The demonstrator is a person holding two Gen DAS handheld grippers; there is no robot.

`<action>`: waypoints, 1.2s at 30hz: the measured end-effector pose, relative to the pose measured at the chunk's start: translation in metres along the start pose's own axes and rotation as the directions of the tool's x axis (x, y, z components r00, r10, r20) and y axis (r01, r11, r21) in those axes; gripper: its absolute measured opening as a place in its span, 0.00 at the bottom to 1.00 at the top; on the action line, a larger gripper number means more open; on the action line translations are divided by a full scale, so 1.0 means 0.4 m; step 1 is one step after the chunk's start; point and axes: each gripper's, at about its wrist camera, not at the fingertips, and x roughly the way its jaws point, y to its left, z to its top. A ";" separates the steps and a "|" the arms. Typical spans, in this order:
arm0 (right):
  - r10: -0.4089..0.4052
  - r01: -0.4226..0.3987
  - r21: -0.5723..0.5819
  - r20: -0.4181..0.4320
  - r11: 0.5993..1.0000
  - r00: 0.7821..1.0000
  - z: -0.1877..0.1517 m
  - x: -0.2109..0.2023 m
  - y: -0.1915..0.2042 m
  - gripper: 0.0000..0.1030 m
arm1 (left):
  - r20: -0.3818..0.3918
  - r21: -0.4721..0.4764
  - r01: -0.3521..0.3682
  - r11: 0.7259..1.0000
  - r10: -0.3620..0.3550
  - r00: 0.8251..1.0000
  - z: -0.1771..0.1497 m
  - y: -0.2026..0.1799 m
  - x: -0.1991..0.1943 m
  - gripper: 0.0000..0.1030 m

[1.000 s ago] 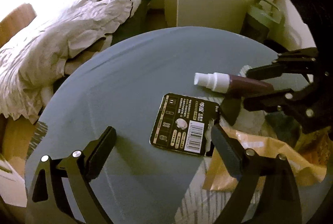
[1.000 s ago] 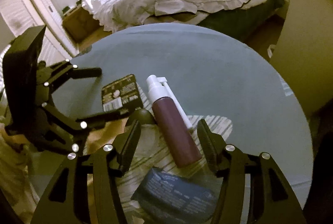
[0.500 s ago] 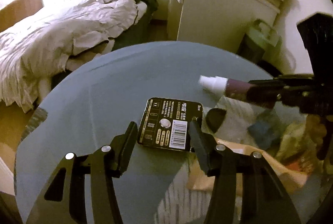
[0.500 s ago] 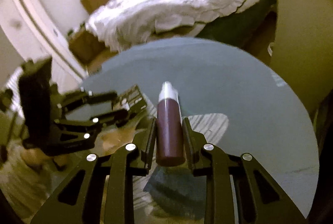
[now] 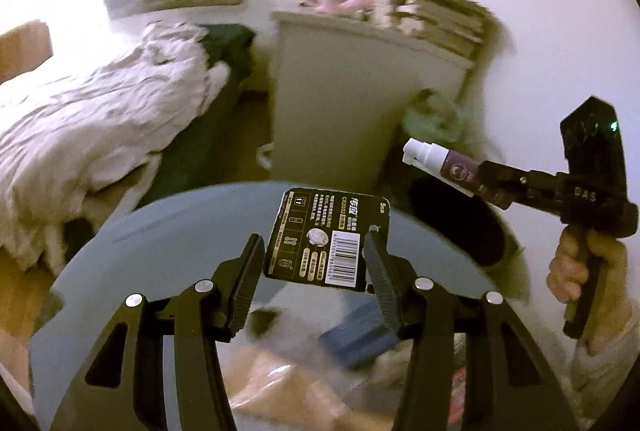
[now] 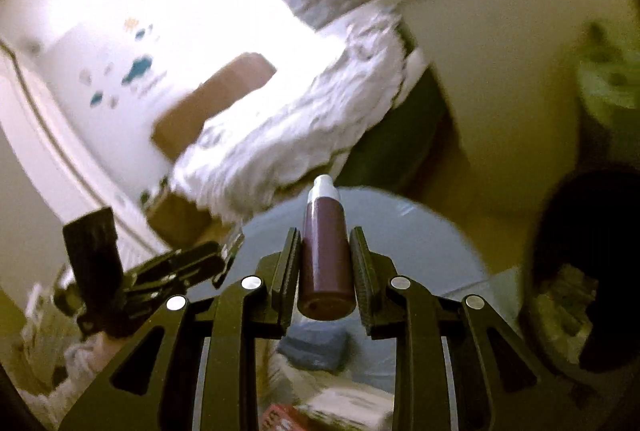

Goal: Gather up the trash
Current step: 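Carry card package and spray bottle to the black bin and release both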

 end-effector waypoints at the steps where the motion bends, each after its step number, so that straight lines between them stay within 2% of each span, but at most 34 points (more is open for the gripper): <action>1: -0.007 0.006 0.023 0.030 1.000 1.000 0.006 -0.035 -0.026 0.25 | 0.006 0.007 0.020 1.000 -0.020 1.000 0.016 -0.031 0.012 0.50; 4: -0.034 0.026 0.077 0.093 0.997 0.995 0.017 -0.111 -0.099 0.25 | 0.007 0.018 0.075 0.997 -0.075 0.997 0.052 -0.100 0.053 0.50; 9: -0.123 0.087 0.198 0.176 0.976 0.977 0.003 -0.238 -0.254 0.25 | -0.018 0.024 0.165 0.986 -0.165 0.986 0.094 -0.211 0.135 0.50; 13: -0.176 0.117 0.271 0.204 0.955 0.963 -0.029 -0.306 -0.354 0.25 | -0.052 0.028 0.218 0.975 -0.217 0.975 0.105 -0.287 0.208 0.50; 18: -0.225 0.148 0.331 0.205 0.932 0.953 -0.061 -0.341 -0.452 0.25 | -0.104 0.020 0.264 0.964 -0.260 0.960 0.110 -0.368 0.304 0.50; 24: -0.249 0.165 0.375 0.187 0.912 0.950 -0.097 -0.332 -0.516 0.25 | -0.142 0.034 0.275 0.961 -0.267 0.953 0.118 -0.428 0.373 0.50; 27: -0.261 0.181 0.386 0.166 0.904 0.951 -0.106 -0.319 -0.548 0.25 | -0.181 0.078 0.263 0.962 -0.245 0.952 0.108 -0.457 0.416 0.50; 36: -0.282 0.218 0.407 0.105 0.887 0.954 -0.110 -0.260 -0.610 0.25 | -0.259 0.090 0.257 0.962 -0.226 0.939 0.105 -0.481 0.522 0.50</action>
